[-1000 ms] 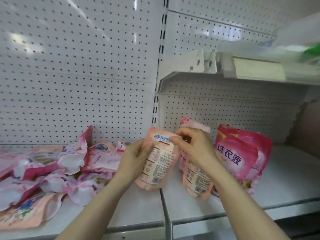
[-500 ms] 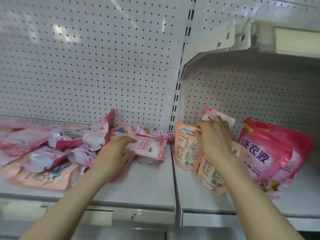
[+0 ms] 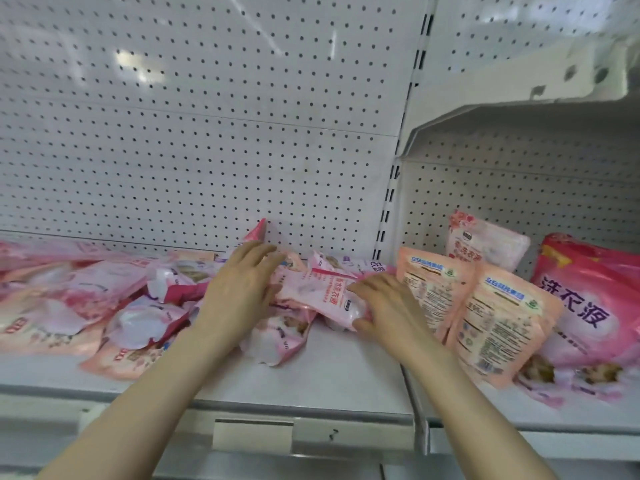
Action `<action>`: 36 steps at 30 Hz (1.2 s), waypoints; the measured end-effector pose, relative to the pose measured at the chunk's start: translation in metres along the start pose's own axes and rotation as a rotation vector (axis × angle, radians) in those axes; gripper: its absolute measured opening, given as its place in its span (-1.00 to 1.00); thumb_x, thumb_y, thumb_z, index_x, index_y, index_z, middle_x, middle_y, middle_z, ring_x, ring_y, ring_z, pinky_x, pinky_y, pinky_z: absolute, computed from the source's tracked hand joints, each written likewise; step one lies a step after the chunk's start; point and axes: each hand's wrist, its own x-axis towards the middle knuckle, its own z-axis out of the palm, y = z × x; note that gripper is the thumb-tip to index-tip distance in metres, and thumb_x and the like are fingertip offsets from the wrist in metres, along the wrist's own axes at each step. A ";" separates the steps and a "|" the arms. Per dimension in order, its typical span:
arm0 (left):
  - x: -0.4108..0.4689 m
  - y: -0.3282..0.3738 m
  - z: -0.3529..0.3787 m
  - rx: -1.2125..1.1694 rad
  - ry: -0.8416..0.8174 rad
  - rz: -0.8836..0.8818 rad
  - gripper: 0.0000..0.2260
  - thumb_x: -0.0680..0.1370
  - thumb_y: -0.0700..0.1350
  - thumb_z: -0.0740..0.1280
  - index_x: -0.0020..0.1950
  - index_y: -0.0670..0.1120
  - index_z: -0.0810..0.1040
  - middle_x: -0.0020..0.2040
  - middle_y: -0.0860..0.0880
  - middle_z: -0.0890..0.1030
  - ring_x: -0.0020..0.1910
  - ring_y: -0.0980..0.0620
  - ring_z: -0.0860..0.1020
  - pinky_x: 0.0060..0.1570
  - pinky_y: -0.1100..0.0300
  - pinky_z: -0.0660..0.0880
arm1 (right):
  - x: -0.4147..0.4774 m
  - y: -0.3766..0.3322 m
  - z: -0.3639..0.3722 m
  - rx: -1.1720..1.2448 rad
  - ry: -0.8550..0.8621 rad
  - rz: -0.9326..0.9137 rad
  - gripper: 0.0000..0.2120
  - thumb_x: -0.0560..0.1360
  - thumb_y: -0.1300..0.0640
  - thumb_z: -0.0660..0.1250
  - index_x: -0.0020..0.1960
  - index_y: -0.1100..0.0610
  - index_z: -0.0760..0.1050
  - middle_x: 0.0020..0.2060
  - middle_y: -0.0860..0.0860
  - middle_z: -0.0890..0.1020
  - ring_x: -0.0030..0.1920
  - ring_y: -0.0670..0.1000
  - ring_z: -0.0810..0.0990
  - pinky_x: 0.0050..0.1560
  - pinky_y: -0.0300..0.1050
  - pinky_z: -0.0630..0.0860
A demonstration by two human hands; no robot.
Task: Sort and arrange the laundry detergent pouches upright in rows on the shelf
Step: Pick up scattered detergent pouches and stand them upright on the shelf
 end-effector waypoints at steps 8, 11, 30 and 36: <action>-0.001 -0.045 -0.004 -0.063 -0.068 -0.002 -0.50 0.46 -0.27 0.32 0.37 0.06 0.45 0.12 -0.04 0.61 -0.06 -0.15 0.61 -0.24 0.09 0.47 | 0.007 -0.020 0.013 0.261 -0.194 0.208 -0.28 0.39 -0.18 0.47 0.49 -0.11 0.32 0.49 -0.04 0.33 0.52 0.09 0.25 0.49 0.07 0.21; 0.000 -0.053 -0.008 -0.072 -0.031 0.010 -0.50 0.38 -0.32 0.30 0.27 0.06 0.53 -0.09 -0.07 0.67 -0.17 -0.19 0.61 -0.28 0.06 0.45 | 0.003 -0.028 0.010 0.185 0.110 0.239 -0.69 0.43 0.18 0.42 0.14 -0.06 0.65 0.03 0.10 0.69 0.06 0.16 0.63 0.01 -0.01 0.53; 0.037 -0.072 -0.028 -0.359 -0.579 -0.080 -0.65 0.61 0.06 0.19 0.38 0.02 0.45 0.31 -0.01 0.53 0.25 -0.01 0.50 0.09 0.22 0.36 | -0.016 -0.070 -0.029 0.414 0.463 0.413 -0.93 0.42 0.06 0.50 -0.09 0.00 0.70 -0.22 -0.12 0.72 -0.17 -0.10 0.66 -0.11 -0.04 0.59; 0.069 -0.095 0.026 -0.164 -0.778 -0.138 -0.69 0.61 0.03 0.15 0.23 -0.10 0.51 0.11 -0.09 0.62 -0.04 -0.04 0.56 -0.08 0.21 0.43 | -0.011 -0.075 -0.104 0.334 0.587 0.529 -0.79 0.36 -0.08 0.55 -0.11 0.01 0.65 -0.33 0.06 0.69 -0.25 0.12 0.63 -0.08 0.08 0.57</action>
